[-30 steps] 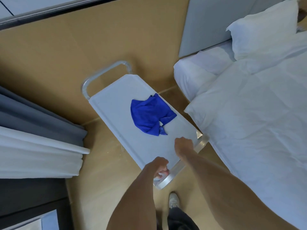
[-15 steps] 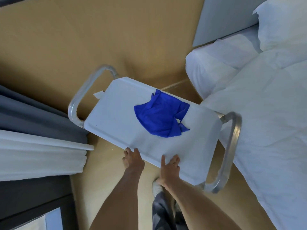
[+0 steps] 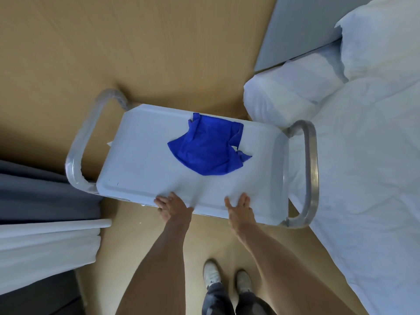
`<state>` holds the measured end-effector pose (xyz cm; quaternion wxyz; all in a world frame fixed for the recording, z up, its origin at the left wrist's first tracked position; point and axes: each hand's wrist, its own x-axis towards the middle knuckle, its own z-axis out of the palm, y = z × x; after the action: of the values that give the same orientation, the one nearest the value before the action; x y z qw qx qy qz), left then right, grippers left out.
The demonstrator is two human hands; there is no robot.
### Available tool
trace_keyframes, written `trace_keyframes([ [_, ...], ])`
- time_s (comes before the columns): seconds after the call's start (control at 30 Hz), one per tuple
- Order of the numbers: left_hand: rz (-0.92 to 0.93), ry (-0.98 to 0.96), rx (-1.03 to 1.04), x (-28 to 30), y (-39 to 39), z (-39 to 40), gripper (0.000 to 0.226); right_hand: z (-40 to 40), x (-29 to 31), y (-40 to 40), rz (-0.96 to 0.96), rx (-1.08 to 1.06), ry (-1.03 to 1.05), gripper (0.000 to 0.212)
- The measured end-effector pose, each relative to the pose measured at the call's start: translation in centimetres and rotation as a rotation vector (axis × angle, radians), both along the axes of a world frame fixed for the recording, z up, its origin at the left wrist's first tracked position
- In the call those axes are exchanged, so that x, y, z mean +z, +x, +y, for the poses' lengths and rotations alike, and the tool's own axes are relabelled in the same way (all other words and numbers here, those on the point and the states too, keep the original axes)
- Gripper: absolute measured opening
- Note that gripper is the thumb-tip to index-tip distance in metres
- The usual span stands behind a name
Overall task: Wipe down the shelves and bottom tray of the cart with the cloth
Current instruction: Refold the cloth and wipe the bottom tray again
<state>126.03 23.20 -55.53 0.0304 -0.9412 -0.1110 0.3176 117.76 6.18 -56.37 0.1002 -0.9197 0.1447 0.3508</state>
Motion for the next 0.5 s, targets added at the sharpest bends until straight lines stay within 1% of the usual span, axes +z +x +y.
trace_keyframes([
  [0.1, 0.044, 0.038, -0.033, 0.1, 3.4, -1.4, 0.083, -1.1, 0.1, 2.8, 0.001, -0.009, 0.01, 0.075],
  [0.2, 0.107, 0.06, 0.016, -0.1, 5.1, -2.7, 0.077, -2.2, 0.1, 4.4, 0.014, -0.012, 0.023, 0.072],
  [0.33, 0.1, 0.044, 0.102, -1.0, 6.0, -4.8, 0.088, -4.1, 0.3, 6.8, 0.009, -0.007, 0.019, 0.069],
  [0.5, 0.084, 0.06, 0.143, -1.7, 6.7, -8.4, 0.094, -7.5, 0.4, 10.0, 0.027, 0.056, 0.027, 0.076],
])
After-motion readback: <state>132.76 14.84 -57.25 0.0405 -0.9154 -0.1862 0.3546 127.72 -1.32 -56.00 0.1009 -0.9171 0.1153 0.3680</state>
